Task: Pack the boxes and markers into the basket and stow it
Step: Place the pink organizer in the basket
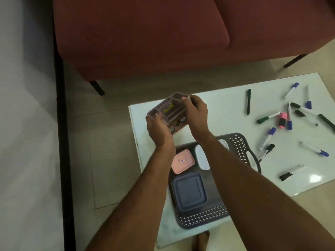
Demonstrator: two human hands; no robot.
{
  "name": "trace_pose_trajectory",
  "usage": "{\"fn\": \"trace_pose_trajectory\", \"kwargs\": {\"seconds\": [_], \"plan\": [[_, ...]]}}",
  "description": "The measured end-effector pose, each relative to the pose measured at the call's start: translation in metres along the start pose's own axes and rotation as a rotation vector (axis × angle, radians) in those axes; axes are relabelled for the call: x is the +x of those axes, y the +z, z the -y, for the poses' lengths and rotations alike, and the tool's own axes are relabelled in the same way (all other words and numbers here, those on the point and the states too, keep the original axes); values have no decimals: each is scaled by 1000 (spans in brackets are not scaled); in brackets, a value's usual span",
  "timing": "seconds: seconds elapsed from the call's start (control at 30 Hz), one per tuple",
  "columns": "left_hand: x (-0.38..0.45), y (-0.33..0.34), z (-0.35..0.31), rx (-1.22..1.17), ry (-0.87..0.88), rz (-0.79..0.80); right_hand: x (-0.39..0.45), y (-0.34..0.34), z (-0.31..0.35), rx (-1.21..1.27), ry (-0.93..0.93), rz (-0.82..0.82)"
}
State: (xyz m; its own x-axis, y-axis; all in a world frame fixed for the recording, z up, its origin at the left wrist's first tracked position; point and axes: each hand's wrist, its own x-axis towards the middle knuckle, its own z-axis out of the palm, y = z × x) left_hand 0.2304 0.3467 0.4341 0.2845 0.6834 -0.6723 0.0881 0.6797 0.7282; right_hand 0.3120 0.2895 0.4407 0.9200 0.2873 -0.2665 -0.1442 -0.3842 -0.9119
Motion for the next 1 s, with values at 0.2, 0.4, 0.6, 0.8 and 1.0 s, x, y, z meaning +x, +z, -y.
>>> {"fn": "trace_pose_trajectory", "kwargs": {"seconds": [0.2,0.4,0.6,0.8,1.0], "plan": [[-68,20,21,-43,235,84,-37,-65,-3,240,-2,15],[-127,30,63,-59,343,182,-81,-141,-18,352,-13,-29],[-180,38,118,-115,371,184,-110,-200,-55,379,11,-70],[-219,33,175,-127,365,145,-132,-236,-100,270,30,-158],[-230,24,213,-32,403,163,-145,-248,-143,203,78,-131]]}}
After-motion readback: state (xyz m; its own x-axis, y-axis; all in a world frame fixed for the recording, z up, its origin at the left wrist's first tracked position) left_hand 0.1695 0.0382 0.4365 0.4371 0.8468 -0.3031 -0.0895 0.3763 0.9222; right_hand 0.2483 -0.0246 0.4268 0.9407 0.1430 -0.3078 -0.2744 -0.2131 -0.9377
